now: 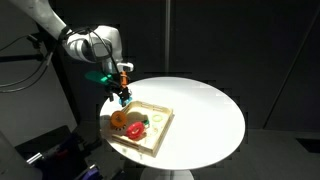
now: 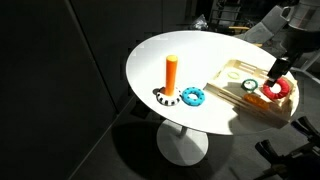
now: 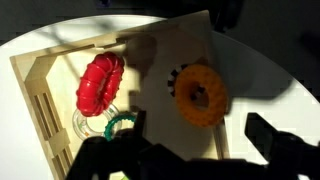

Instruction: Put the red ring in the box.

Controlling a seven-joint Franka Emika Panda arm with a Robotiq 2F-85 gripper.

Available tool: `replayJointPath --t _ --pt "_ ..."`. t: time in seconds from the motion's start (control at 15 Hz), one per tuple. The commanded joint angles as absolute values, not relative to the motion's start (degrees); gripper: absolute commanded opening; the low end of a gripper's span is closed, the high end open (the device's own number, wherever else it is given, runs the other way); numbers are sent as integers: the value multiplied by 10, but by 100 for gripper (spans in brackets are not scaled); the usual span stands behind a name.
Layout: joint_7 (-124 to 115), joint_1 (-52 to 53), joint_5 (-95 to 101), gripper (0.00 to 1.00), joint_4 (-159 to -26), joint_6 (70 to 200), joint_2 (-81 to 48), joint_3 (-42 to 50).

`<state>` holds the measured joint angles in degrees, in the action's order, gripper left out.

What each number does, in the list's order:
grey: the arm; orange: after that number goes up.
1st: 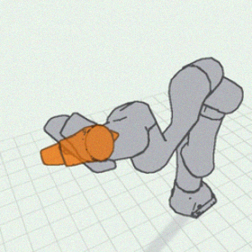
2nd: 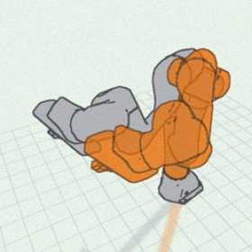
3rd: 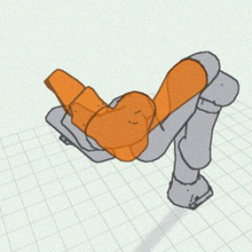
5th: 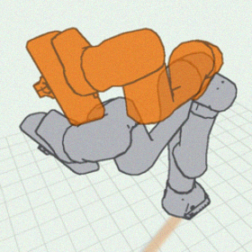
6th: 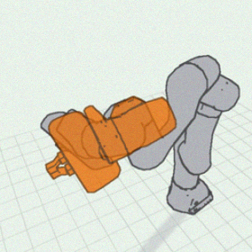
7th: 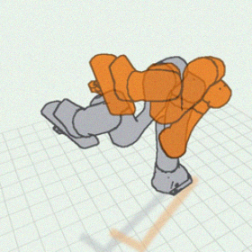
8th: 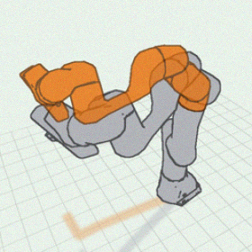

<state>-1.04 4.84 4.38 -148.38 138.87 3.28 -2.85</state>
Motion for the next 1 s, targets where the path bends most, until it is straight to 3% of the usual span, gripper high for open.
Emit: replayJointPath --t 0.0,0.53,0.93 --pt "39 49 -7 100 -1484 1346 74 -31" --pt "5 46 -10 100 -1440 1197 133 -34" --pt "11 48 -13 100 -1439 1193 139 -33"
